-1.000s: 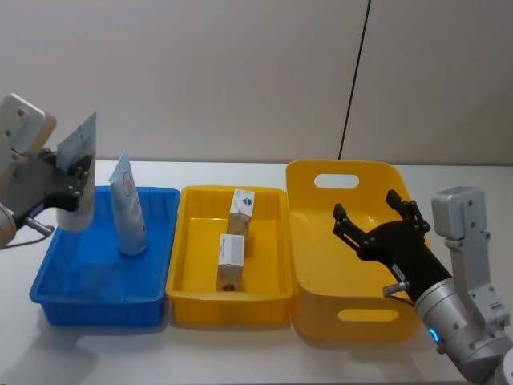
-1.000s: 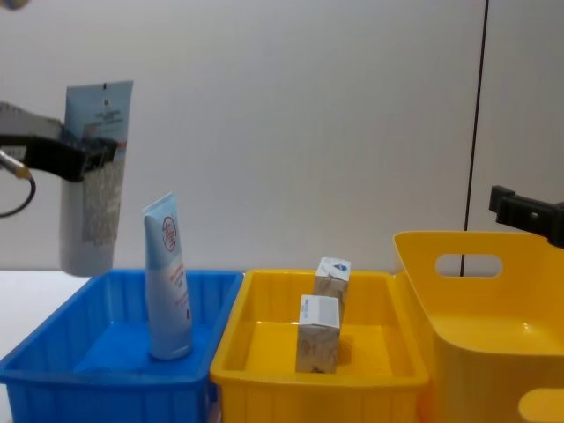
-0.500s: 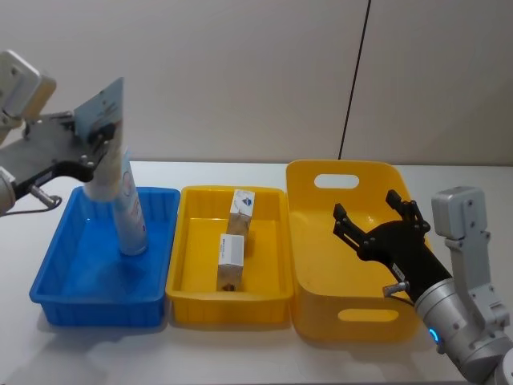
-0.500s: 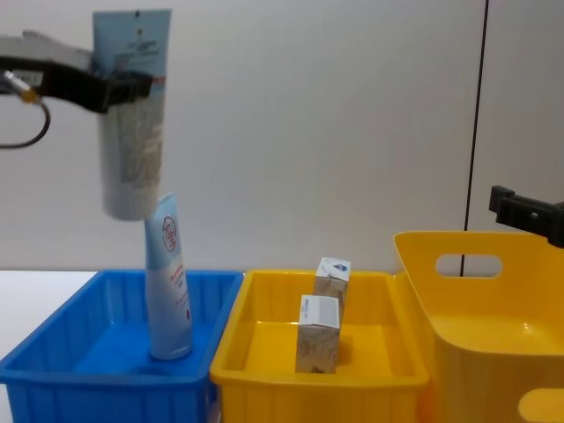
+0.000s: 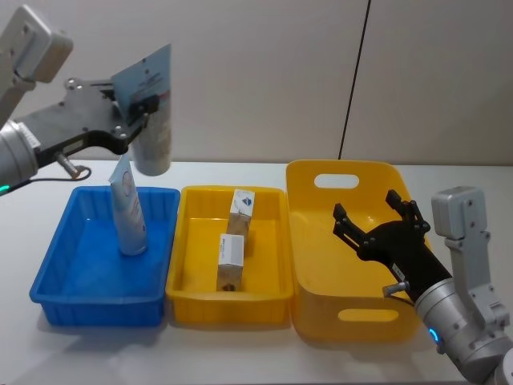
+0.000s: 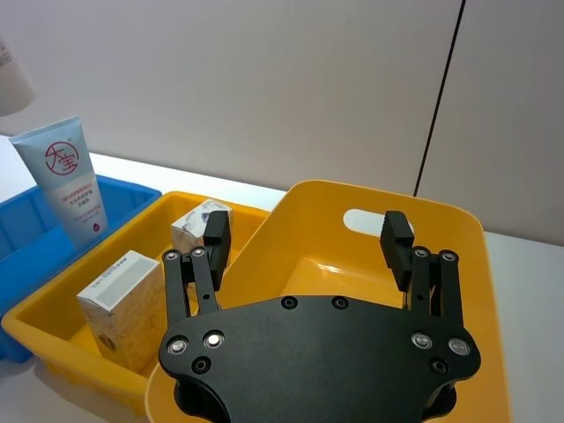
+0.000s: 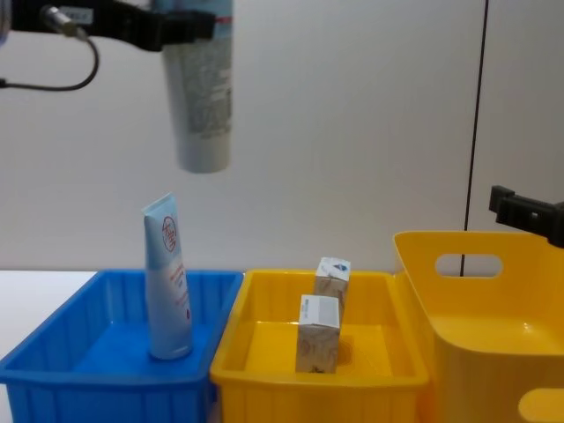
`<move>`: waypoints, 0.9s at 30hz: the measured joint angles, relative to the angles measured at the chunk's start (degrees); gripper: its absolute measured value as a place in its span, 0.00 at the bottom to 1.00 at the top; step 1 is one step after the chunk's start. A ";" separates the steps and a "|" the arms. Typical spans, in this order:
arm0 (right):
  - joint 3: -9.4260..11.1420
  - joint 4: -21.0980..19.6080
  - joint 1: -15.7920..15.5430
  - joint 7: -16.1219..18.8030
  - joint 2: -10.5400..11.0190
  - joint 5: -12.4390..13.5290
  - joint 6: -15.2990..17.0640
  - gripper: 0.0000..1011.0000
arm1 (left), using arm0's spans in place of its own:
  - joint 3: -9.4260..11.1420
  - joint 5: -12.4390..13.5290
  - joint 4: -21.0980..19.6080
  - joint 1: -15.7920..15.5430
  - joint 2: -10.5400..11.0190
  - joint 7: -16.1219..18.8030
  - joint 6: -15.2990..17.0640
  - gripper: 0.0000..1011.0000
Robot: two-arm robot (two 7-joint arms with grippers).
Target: Bimanual collaborative sorting of washing and personal care products
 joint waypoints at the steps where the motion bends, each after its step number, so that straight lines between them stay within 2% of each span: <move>1: 0.00 0.00 0.00 0.00 0.00 0.00 0.00 0.99 | 0.20 -0.24 0.32 -0.41 -0.15 -0.50 -0.24 0.21; 10: 0.00 0.00 0.00 0.00 0.00 0.00 0.00 0.99 | 2.73 -2.82 5.06 -5.37 -2.26 -6.56 -3.21 0.21; 21: 0.00 0.00 0.00 0.00 0.00 0.00 0.00 0.99 | 6.31 -6.34 13.57 -11.47 -5.79 -15.60 -7.74 0.21; 27: 0.00 0.00 0.00 0.00 0.00 0.00 0.00 0.99 | 8.02 -7.82 17.85 -13.88 -7.47 -19.44 -9.47 0.21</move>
